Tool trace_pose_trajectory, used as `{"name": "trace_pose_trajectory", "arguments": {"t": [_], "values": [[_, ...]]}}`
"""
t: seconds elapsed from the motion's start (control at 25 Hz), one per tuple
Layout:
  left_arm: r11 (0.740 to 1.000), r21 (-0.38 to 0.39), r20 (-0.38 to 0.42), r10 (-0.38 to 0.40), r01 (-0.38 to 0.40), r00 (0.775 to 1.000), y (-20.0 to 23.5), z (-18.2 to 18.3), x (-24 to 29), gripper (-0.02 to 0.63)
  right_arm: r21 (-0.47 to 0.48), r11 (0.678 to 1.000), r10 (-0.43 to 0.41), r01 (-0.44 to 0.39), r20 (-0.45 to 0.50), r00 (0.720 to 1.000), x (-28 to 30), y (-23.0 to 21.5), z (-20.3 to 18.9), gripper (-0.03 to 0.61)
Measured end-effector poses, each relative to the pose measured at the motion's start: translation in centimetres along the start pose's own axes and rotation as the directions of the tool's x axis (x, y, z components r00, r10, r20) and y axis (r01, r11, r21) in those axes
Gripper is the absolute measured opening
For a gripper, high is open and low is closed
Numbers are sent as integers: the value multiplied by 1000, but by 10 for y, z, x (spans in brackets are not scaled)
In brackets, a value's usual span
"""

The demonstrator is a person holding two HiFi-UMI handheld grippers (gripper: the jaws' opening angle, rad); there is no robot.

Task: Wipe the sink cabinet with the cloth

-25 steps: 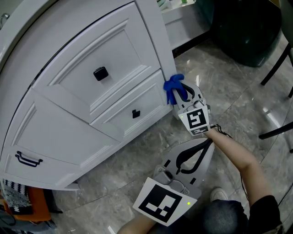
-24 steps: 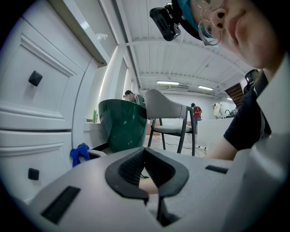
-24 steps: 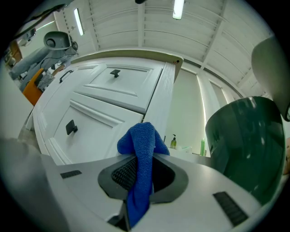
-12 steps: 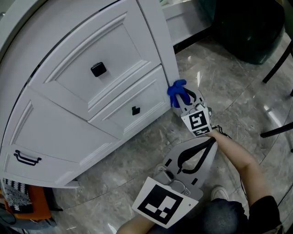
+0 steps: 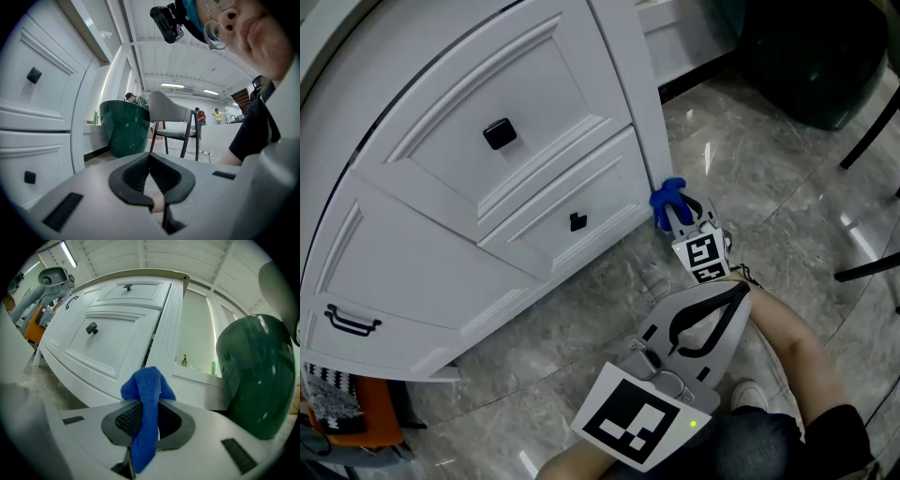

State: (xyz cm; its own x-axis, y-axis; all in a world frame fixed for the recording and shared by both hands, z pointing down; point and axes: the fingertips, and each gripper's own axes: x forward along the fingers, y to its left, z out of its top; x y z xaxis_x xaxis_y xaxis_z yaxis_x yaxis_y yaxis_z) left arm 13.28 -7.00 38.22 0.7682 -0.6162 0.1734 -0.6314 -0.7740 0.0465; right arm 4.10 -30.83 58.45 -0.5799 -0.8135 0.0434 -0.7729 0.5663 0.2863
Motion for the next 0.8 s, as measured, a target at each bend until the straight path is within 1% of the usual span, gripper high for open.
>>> {"name": "trace_pose_trajectory", "arguments": {"t": [0.16,0.28,0.48,0.6,0.72,0.8], "values": [[1000,-2,0,-2,2,1000,2,-1,0,3,-12,1000,17,-17,-56,998,0,7,-16,60],[1000,-12,5,0,0,1000,5,-2,0,3,-4,1000,17,-17,-90,996,1,11,-31,60],[999,-42,11,5,-4,1000,15,-8,2,3,40,999,12,-7,-102,995,3,14,-42,60],[999,-45,5,-3,3,1000,21,-13,4,3,55,998,16,-10,-120,993,5,16,-55,60],[1000,-19,8,-12,12,1000,27,-18,7,3,77,997,19,-9,-138,990,8,16,-60,60],[999,45,18,4,-5,1000,35,-19,5,5,123,992,42,-22,-164,985,4,19,-59,60]]}}
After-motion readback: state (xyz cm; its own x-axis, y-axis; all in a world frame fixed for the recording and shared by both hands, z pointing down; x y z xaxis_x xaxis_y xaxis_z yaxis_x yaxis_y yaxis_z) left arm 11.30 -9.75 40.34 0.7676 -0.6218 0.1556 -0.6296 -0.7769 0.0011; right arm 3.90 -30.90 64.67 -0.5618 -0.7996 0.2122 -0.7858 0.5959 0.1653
